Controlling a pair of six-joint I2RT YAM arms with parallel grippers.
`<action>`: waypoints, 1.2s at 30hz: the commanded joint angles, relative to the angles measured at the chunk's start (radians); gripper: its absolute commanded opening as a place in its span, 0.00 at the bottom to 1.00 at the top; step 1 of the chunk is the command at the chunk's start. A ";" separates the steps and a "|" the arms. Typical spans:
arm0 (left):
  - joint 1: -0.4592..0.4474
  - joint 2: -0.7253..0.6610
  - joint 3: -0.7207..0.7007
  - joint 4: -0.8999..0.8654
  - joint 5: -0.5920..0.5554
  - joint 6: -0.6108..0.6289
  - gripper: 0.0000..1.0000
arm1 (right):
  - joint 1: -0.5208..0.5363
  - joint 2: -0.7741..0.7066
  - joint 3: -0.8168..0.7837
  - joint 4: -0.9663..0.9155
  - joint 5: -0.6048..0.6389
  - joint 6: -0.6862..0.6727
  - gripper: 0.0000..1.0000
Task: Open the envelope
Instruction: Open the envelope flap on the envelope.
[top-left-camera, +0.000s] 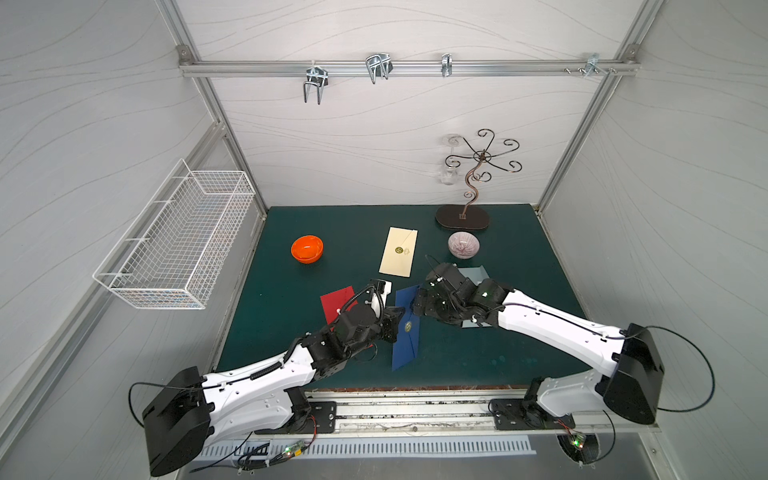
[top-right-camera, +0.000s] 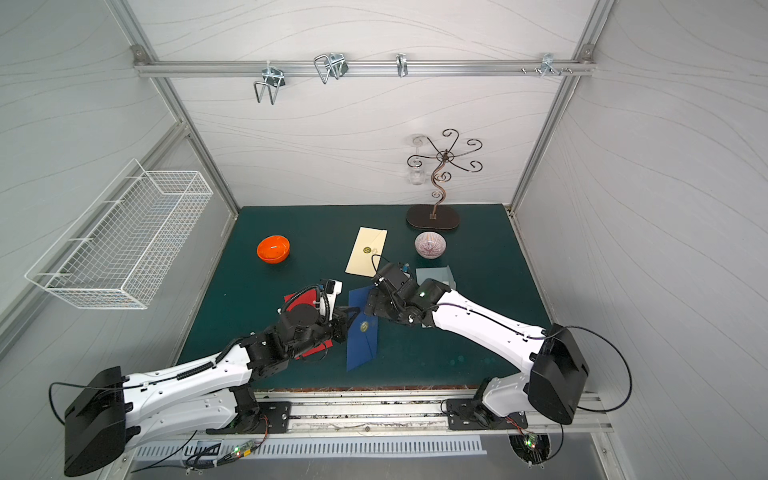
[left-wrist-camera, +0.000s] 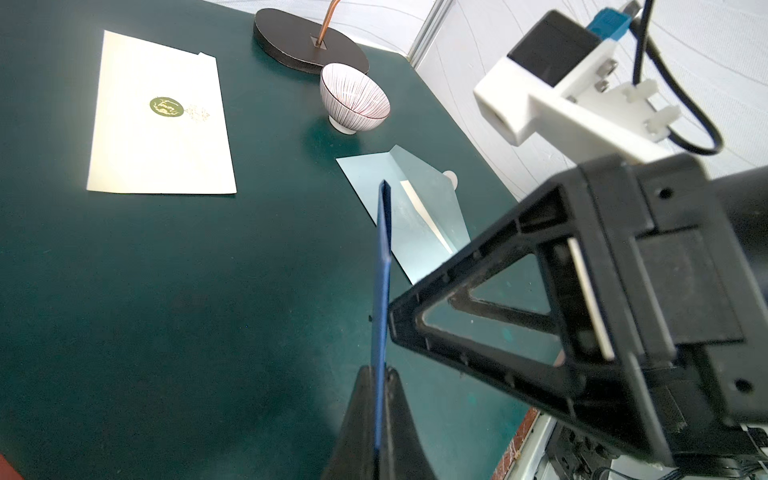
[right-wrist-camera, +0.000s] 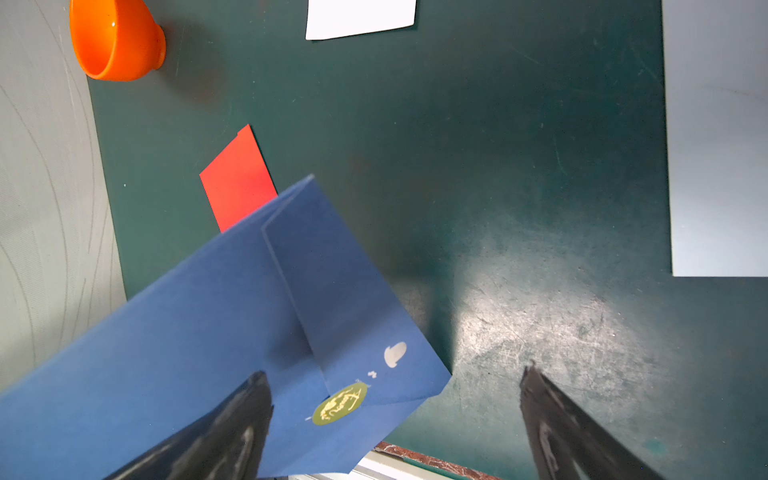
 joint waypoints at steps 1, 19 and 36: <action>-0.005 -0.002 0.027 0.050 0.015 0.004 0.00 | 0.001 -0.008 0.001 -0.018 0.008 0.000 0.95; -0.005 0.019 0.021 0.046 -0.001 -0.016 0.00 | 0.000 0.021 0.025 -0.076 0.017 -0.004 0.96; -0.005 0.034 0.020 0.049 0.003 -0.019 0.00 | -0.006 0.042 0.033 -0.098 0.014 0.003 0.96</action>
